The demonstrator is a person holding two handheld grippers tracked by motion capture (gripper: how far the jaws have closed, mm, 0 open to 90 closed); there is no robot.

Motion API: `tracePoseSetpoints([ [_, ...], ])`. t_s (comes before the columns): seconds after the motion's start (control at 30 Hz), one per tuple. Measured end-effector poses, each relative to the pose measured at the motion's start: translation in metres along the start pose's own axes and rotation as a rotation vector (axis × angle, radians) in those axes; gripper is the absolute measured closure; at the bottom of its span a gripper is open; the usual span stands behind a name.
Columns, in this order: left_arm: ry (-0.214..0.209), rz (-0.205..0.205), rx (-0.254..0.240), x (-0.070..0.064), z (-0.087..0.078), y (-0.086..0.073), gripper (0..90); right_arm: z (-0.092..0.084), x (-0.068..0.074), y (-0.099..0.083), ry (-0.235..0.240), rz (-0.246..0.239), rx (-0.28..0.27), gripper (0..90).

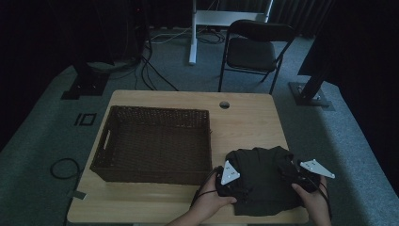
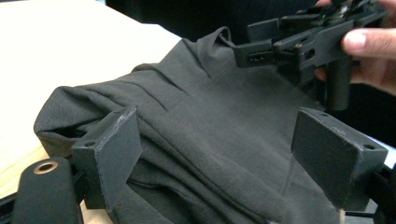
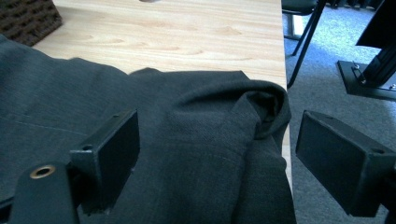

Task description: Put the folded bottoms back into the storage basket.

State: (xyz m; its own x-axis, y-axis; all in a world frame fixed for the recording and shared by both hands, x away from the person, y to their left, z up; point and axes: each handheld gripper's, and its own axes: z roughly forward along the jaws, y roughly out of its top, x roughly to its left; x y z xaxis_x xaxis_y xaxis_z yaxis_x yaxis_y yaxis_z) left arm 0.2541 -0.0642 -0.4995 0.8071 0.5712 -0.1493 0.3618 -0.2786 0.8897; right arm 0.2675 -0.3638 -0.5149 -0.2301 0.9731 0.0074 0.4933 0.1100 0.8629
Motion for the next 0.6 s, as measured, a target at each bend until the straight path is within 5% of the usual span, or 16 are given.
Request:
tracePoseSetpoints([
  [0.37, 0.082, 0.000, 0.059, 0.000, 0.020, -0.020, 16.6, 0.010, -0.002, -0.008, -0.007, 0.010, 0.036, 13.3],
  [0.6, 0.089, -0.024, 0.097, 0.004, 0.031, -0.025, 16.7, 0.017, -0.002, -0.014, 0.000, 0.015, 0.072, 13.3],
])
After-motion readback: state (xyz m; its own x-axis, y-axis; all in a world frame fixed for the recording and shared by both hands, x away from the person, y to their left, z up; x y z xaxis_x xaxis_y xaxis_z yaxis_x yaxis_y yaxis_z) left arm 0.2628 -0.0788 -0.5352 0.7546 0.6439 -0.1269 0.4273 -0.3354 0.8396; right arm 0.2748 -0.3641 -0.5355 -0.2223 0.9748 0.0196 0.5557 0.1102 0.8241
